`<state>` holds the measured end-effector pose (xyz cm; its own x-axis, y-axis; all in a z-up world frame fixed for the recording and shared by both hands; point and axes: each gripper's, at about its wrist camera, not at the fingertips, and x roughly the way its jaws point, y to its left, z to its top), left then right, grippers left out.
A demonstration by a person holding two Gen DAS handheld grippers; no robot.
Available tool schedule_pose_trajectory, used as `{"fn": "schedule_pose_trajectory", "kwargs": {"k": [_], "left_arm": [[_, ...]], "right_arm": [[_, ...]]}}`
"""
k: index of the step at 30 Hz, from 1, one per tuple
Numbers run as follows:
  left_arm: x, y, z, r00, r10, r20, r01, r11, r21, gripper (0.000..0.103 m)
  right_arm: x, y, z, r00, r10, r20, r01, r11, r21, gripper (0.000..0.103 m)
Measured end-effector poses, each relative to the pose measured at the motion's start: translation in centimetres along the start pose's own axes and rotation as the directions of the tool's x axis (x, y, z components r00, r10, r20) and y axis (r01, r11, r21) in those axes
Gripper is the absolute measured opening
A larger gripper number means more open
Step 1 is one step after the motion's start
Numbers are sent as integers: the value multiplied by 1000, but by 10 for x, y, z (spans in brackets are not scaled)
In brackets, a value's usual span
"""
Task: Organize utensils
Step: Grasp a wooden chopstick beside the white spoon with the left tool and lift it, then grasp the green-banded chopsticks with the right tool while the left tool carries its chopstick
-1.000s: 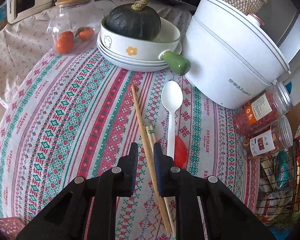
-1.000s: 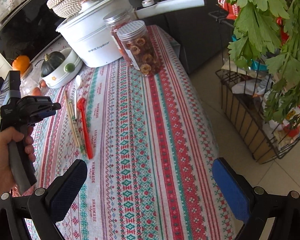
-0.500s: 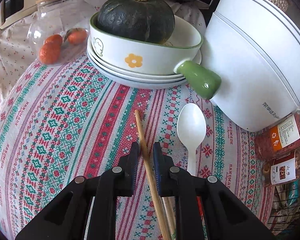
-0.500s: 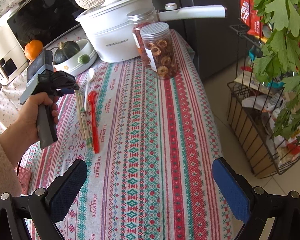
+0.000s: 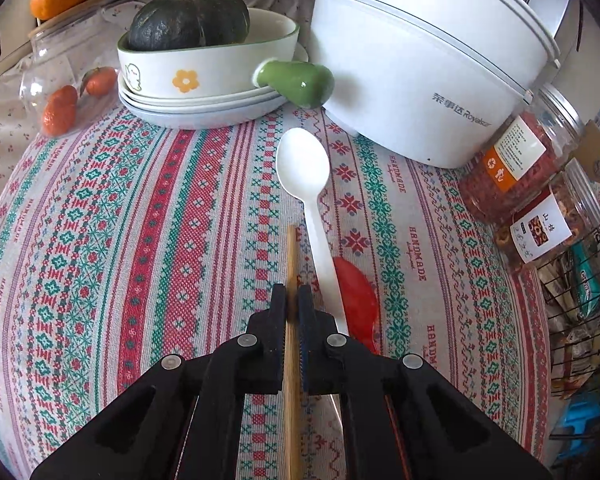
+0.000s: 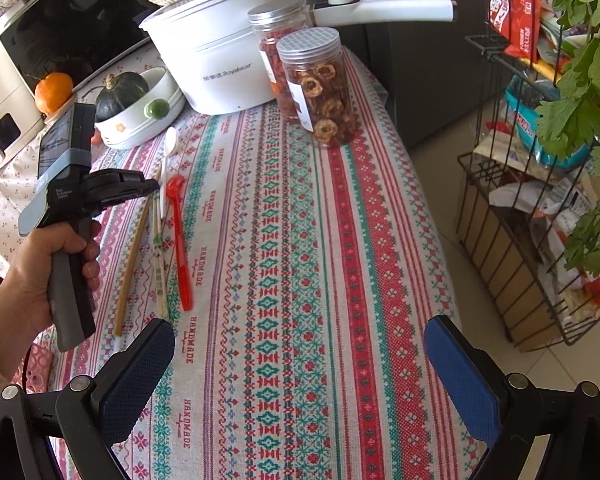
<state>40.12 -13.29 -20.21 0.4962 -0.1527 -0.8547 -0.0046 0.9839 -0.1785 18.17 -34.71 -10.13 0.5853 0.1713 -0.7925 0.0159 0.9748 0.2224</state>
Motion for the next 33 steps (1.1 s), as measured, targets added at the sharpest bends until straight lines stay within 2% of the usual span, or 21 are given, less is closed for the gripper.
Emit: {"fn": "schedule_pose_trajectory", "kwargs": {"k": [5, 9, 17, 22, 28, 30, 33], "left_arm": [[-19, -16, -38, 999, -22, -42, 25, 998, 66, 5], [-42, -15, -67, 997, -43, -64, 48, 995, 83, 5], [-133, -6, -100, 993, -114, 27, 106, 974, 200, 5], [-193, 5, -122, 983, -168, 73, 149, 965, 216, 5], [-243, 23, -141, 970, -221, 97, 198, 958, 208, 5], [-259, 28, -145, 963, -245, 116, 215, 952, 220, 5], [-278, 35, -152, 955, -261, 142, 221, 943, 250, 5]], "right_arm": [[-6, 0, 1, 1000, 11, 12, -11, 1000, 29, 102], [-10, 1, 2, 1000, -3, 25, 2, 999, 40, 102], [-13, 6, 6, 999, 12, 36, -14, 998, 55, 102], [0, 11, 4, 999, 45, -6, -45, 996, 83, 96], [39, 30, -1, 983, 125, -135, -109, 987, 121, 71], [51, 43, -1, 980, 118, -159, -104, 990, 93, 54], [67, 62, 2, 976, 135, -170, -126, 990, 61, 38]]}}
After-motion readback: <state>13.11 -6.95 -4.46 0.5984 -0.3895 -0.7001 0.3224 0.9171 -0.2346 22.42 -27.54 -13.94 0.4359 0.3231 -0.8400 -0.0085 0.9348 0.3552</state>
